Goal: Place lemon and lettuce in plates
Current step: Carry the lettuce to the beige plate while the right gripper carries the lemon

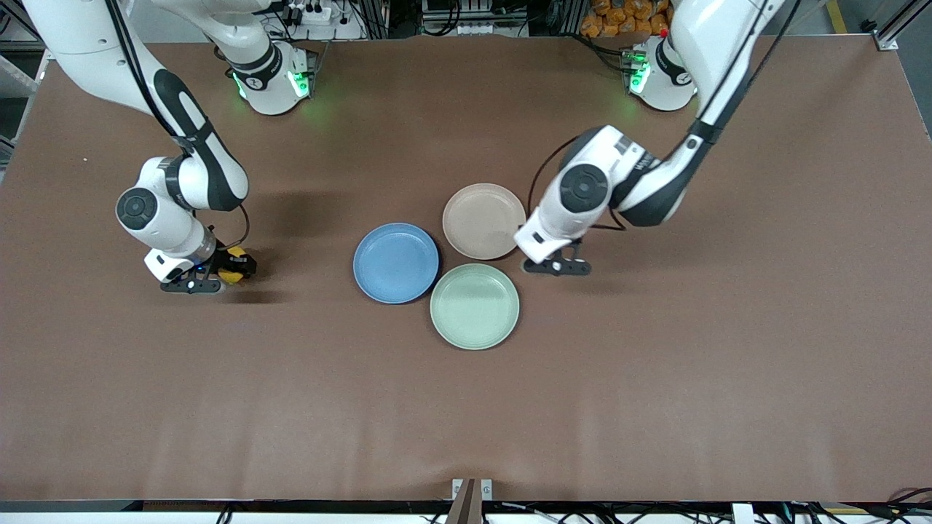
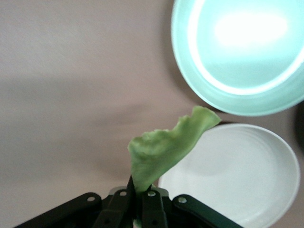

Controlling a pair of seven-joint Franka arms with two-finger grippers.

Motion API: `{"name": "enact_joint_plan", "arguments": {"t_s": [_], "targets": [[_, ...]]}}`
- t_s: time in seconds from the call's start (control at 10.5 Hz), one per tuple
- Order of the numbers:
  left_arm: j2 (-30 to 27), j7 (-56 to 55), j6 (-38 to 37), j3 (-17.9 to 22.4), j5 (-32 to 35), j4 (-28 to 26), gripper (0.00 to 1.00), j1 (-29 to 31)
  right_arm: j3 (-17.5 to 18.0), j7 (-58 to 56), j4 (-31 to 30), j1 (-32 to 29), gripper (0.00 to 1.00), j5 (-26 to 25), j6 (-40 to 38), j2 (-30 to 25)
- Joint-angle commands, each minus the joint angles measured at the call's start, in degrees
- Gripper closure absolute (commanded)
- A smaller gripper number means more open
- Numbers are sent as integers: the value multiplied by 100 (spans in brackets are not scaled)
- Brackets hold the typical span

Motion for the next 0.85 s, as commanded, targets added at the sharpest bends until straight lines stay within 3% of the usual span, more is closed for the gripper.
{"name": "enact_joint_plan", "arguments": {"t_s": [0.0, 0.47, 0.57, 0.66, 0.76], "targets": [[138, -784, -31, 23, 110, 171, 100, -449, 268, 11, 194, -132, 58, 57, -652, -357], [630, -1429, 21, 76, 128, 540, 100, -1048, 1014, 870, 792, -88, 61, 66, -1057, -384], [683, -1438, 21, 76, 119, 549, 80, -1066, 1190, 1142, 941, -45, 61, 66, -1215, -384], [719, -1421, 21, 85, 136, 541, 17, -1074, 1400, 1432, 1090, 8, 61, 66, -1382, -366], [771, -1412, 21, 93, 293, 540, 0, -1135, 1568, 1757, 1179, 78, 61, 66, -1410, -349]]}}
